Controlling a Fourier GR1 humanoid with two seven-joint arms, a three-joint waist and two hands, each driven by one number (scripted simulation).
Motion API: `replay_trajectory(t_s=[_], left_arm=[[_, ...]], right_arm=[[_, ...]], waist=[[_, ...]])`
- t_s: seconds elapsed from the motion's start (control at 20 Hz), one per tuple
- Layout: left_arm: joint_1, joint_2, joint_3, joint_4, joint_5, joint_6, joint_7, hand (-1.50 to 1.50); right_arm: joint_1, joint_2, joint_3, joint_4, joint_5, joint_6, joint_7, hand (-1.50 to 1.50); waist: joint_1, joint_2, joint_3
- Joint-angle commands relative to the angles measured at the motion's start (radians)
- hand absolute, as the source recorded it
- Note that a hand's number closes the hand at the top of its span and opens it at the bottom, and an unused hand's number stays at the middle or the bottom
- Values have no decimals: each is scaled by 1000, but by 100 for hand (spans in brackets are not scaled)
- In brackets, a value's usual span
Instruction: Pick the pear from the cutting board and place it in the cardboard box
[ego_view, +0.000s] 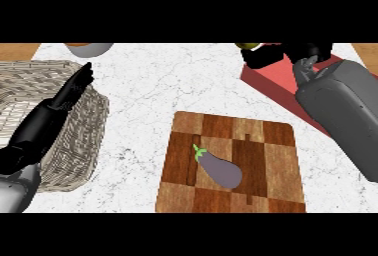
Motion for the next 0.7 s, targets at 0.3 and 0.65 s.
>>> replay_trajectory(t_s=[0.3,0.65], left_arm=[[25,-72,-43,84,-33,-2,-34,0],[35,-37,3,50,5,-45,-24,0]], right_arm=[[-8,-138,-122,286,-23,87,-208,150],[13,-192,-129,486,-93,357,-324,150]], waist=[[16,26,-24],[30,25,-24]])
